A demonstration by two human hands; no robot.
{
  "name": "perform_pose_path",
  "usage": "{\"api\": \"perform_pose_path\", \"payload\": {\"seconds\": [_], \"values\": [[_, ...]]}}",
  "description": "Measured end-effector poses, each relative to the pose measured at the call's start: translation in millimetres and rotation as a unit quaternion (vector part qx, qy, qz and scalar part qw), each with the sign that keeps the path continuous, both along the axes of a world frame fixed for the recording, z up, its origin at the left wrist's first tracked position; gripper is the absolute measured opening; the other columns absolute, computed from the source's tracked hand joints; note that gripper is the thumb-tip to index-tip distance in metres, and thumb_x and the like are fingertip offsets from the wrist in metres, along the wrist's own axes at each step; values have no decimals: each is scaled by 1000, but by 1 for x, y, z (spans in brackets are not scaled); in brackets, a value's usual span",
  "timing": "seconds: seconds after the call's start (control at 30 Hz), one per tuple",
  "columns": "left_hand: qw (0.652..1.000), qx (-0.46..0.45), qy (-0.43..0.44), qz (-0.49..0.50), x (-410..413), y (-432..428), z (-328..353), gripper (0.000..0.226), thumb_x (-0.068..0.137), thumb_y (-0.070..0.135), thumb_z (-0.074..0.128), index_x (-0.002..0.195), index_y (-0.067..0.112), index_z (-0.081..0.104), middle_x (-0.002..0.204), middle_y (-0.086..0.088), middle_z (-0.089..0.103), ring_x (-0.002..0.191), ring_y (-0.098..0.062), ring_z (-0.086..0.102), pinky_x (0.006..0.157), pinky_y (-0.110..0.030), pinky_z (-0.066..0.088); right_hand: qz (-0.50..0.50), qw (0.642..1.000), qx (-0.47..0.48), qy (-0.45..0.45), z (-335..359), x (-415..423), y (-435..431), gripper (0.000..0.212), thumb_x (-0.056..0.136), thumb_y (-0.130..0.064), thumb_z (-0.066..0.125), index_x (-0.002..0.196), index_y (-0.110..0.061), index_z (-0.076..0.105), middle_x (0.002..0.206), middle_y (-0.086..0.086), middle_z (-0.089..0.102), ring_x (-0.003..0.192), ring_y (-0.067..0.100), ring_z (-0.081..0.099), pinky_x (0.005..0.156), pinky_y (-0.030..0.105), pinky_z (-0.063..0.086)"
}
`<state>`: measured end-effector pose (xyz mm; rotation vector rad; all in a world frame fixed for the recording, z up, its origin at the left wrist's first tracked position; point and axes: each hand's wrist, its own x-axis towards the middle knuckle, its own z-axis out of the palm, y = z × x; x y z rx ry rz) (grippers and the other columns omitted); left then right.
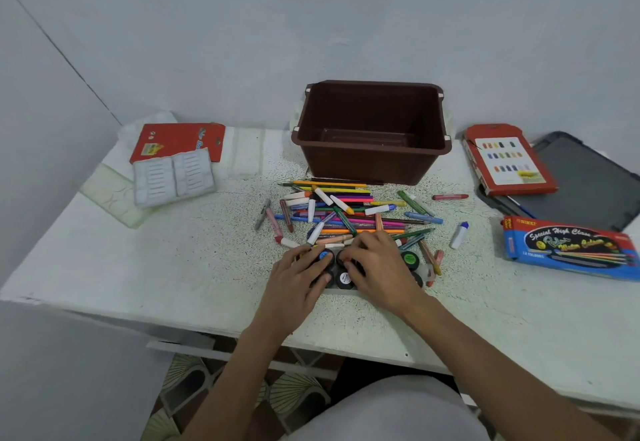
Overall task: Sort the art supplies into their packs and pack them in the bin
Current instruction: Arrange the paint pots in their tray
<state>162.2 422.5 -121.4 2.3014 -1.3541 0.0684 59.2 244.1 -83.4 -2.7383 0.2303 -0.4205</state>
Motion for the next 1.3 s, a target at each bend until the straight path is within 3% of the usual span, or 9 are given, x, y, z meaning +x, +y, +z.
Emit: {"api": "perform_pose_path", "payload": {"seconds": [0.17, 0.3, 0.47, 0.63, 0.8, 0.93, 1.1, 1.3], "values": [[1000, 5, 7, 4, 0, -1, -1, 45, 102, 43, 39, 138, 20, 54, 143, 4, 53, 132, -23, 43, 96, -47, 47, 21, 998, -52, -19, -3, -23, 10, 22, 93, -39, 57, 97, -23, 71, 90, -5, 57, 95, 20, 46, 106, 51, 33], [1000, 4, 8, 9, -1, -1, 0, 47, 102, 45, 36, 137, 21, 55, 142, 5, 53, 133, -22, 43, 99, -47, 46, 20, 998, -63, -6, -10, -30, 11, 22, 91, -44, 58, 99, -27, 69, 88, -7, 59, 98, 22, 49, 110, 55, 28], [1000, 4, 15, 7, 0, 0, 0, 46, 101, 45, 38, 137, 21, 55, 142, 5, 54, 132, -23, 43, 98, -48, 46, 22, 999, -43, -11, -8, -28, 12, 18, 90, -39, 61, 98, -25, 70, 89, -8, 59, 96, 22, 48, 103, 54, 34], [1000, 17, 16, 4, 0, 0, 1, 46, 101, 45, 38, 137, 21, 55, 141, 4, 54, 132, -23, 43, 96, -48, 47, 17, 999, -27, -17, -10, -28, 12, 16, 86, -33, 66, 98, -24, 72, 89, -6, 59, 94, 22, 48, 105, 50, 33], [999, 22, -15, 20, -9, -2, 7, 46, 101, 41, 34, 138, 21, 54, 143, 3, 52, 135, -21, 39, 104, -42, 39, 32, 999, -21, -27, -3, -32, 9, 25, 91, -34, 55, 105, -23, 73, 97, -5, 59, 93, 20, 47, 93, 38, 38], [997, 50, -58, -16, -24, -11, 17, 48, 104, 35, 29, 146, 16, 43, 154, -1, 38, 144, -20, 28, 114, -35, 21, 17, 998, -22, -54, -3, -46, 1, 26, 94, -25, 57, 115, -14, 67, 112, 3, 57, 101, 22, 49, 88, 32, 43], [982, 158, -98, -36, -37, -20, 8, 64, 105, 50, 16, 154, 10, 22, 162, -7, 17, 149, -26, 13, 117, -42, 15, 0, 997, -63, -48, -12, -50, -12, 21, 94, -24, 60, 108, -13, 71, 111, 4, 61, 101, 24, 51, 87, 40, 45], [977, 182, -106, -42, -36, -20, 7, 69, 103, 54, 17, 155, 8, 14, 163, -8, 11, 150, -27, 7, 117, -43, 13, -11, 997, -46, -62, -15, -48, -12, 21, 96, -25, 56, 108, -14, 69, 111, 5, 59, 101, 24, 51, 87, 38, 44]]}}
